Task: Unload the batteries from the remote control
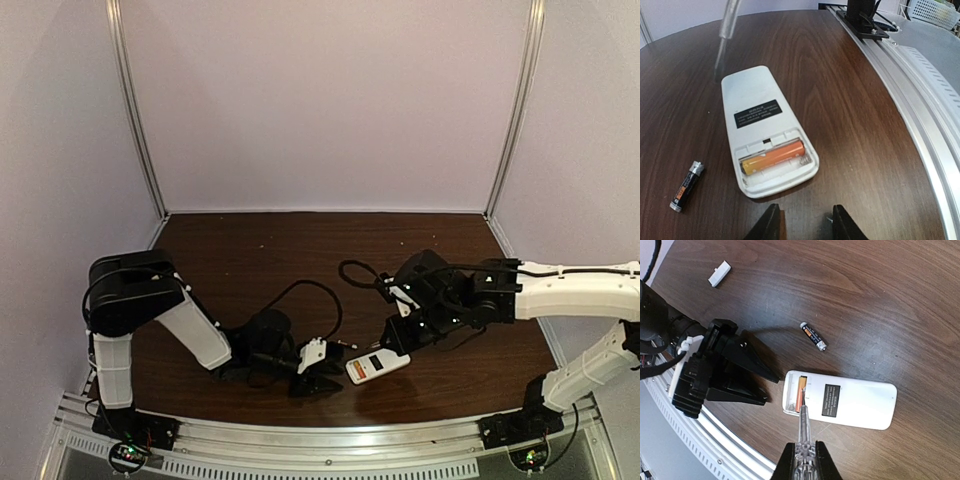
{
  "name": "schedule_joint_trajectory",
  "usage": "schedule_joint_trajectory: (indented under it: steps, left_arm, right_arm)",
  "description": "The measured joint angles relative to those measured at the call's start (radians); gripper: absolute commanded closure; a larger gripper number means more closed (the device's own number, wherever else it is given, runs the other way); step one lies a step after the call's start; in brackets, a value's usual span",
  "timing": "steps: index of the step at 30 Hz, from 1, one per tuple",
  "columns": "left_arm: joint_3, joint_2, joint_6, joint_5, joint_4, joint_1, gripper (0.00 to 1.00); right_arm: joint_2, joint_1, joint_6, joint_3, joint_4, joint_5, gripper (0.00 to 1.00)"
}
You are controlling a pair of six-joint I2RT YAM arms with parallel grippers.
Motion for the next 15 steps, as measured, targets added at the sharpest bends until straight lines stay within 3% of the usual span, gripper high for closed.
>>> schedule_joint_trajectory:
  steps: [15]
  left_arm:
    - [-0.011, 0.0, -0.01, -0.09, 0.042, 0.0, 0.5]
  right_arm:
    - [0.19, 0.036, -0.048, 0.077, -0.032, 0.0, 1.0]
